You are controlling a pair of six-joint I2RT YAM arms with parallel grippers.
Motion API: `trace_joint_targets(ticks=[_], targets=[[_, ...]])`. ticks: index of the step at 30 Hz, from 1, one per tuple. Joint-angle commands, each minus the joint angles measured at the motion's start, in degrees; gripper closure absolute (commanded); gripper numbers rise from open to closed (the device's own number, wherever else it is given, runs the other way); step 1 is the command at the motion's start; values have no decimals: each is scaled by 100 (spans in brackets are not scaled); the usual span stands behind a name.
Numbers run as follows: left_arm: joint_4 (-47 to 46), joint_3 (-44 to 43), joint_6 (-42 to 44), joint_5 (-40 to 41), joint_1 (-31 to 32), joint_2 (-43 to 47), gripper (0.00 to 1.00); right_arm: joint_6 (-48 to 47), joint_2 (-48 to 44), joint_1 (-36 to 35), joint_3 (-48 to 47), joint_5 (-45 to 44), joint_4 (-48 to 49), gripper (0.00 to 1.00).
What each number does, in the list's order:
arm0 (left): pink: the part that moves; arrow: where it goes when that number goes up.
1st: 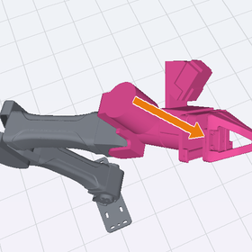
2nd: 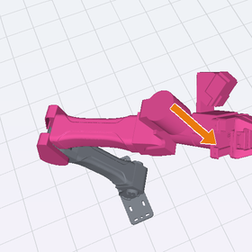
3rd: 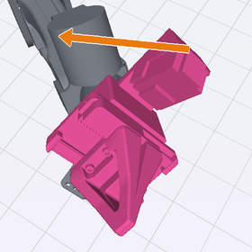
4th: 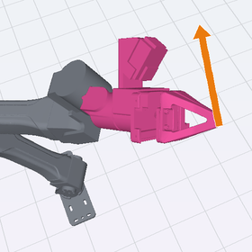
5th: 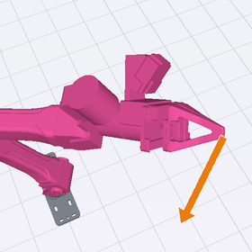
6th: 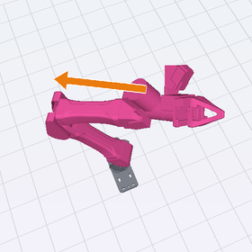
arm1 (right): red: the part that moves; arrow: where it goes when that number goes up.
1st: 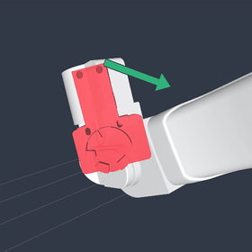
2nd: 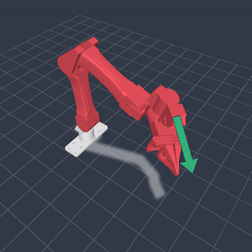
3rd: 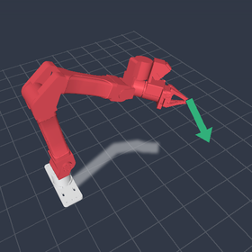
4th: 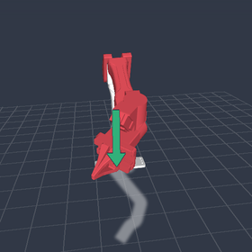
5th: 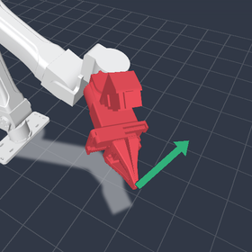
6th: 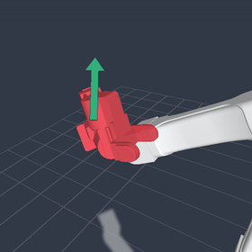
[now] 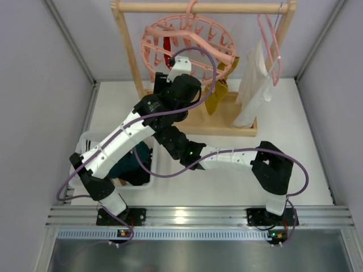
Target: Remove the socks clipped to the hanger
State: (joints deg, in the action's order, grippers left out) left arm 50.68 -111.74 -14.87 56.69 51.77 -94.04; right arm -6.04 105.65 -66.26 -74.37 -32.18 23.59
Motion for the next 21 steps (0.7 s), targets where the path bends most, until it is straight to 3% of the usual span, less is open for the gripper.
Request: trace_joint_targets(ticks=[1,4,17,21], targets=[[-31,-84,20,-61,18,-79,30,-29,-88,-106,-69,291,75,100],[-40,-119,46,53,0,-132,37,15,-97,-106,1,397,145,100],[-58,-357,72,27,-79,-299,86,77,-360,-106,580,424,488,100],[-49,-331,37,-70,-79,-264,82,226,-658,-106,1194,353,681,100]])
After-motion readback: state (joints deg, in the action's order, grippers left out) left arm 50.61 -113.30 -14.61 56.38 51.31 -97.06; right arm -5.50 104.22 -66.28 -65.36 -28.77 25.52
